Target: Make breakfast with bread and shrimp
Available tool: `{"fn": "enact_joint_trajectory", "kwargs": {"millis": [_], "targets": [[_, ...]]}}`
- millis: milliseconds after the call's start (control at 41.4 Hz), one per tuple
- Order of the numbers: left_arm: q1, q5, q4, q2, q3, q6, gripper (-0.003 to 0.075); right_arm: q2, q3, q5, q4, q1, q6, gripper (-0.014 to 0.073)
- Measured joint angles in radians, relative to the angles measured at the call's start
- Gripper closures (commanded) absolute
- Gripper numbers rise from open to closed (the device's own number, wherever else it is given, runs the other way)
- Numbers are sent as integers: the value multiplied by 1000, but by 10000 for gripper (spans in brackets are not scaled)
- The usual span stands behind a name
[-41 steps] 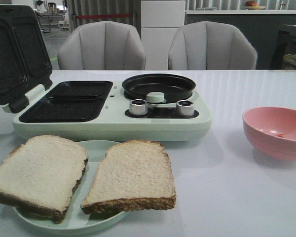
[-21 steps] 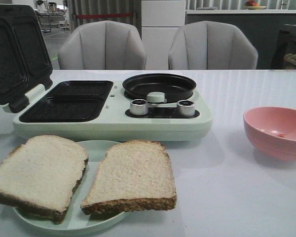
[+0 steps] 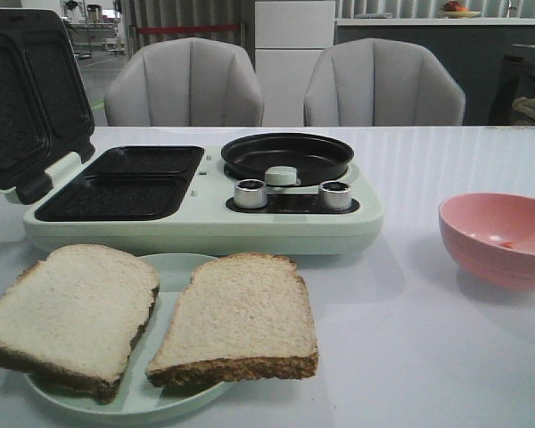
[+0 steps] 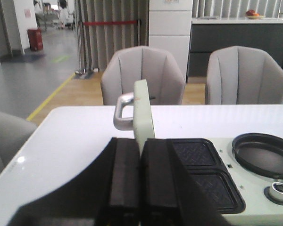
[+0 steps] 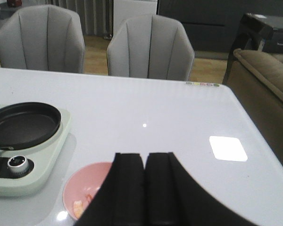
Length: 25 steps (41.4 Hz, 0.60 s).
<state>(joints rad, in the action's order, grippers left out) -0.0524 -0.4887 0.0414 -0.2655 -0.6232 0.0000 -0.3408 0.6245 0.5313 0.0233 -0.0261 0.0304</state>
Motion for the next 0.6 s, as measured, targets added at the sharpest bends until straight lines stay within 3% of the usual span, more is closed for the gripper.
{"fn": "enact_joint_trajectory", "kwargs": {"millis": [604], "targets": [[0, -101, 26, -311, -27, 0, 619, -396, 9, 95, 0, 0, 0, 558]]}}
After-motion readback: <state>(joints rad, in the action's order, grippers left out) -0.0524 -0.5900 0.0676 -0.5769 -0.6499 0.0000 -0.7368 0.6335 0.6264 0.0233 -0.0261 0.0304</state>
